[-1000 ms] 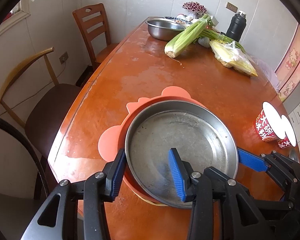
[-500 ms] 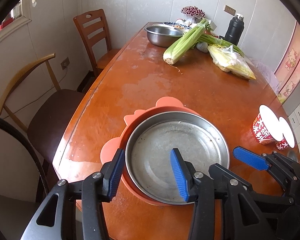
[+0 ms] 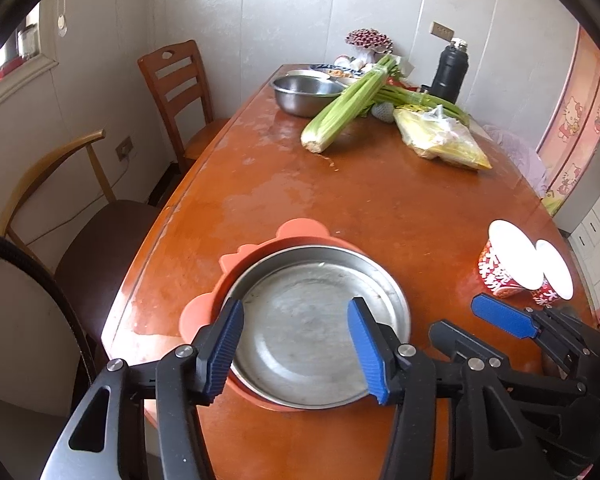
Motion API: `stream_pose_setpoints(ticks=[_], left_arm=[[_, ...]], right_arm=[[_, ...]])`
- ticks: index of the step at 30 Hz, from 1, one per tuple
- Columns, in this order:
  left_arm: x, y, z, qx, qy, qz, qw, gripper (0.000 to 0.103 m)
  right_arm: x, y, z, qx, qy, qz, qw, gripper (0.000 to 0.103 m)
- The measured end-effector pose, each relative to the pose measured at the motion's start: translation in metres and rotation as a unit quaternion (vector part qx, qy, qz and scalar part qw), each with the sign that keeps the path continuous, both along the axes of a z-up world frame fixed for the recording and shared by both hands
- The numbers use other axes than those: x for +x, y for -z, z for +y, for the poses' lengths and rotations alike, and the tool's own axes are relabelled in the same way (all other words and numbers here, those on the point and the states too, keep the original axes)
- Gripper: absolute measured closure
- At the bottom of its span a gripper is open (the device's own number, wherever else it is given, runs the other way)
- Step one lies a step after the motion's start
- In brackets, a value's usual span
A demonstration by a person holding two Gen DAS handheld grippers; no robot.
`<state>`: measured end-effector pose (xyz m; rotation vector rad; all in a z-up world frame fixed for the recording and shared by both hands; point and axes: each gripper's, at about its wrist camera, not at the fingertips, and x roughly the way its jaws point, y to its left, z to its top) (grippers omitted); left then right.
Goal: Organize plates and bowls
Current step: 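Open the left tool and withdraw it from the pan rim, then move the left tool toward the steel bowl rim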
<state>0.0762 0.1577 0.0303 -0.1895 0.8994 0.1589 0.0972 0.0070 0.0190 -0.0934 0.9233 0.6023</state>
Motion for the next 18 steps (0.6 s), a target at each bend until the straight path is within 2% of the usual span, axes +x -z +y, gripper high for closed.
stream_pose_setpoints(ticks=[12,18], left_arm=[[0.005,-0.011,-0.039,0.008,0.024,-0.005,0.9997,0.046],[0.008,-0.018,-0.072,0.013,0.056,-0.011,0.9983,0.045]], right_arm=[[-0.004,-0.013,-0.051,0.016,0.034,-0.013,0.999,0.047],[-0.009,-0.02,-0.086,0.02,0.062,-0.022,0.998,0.047]])
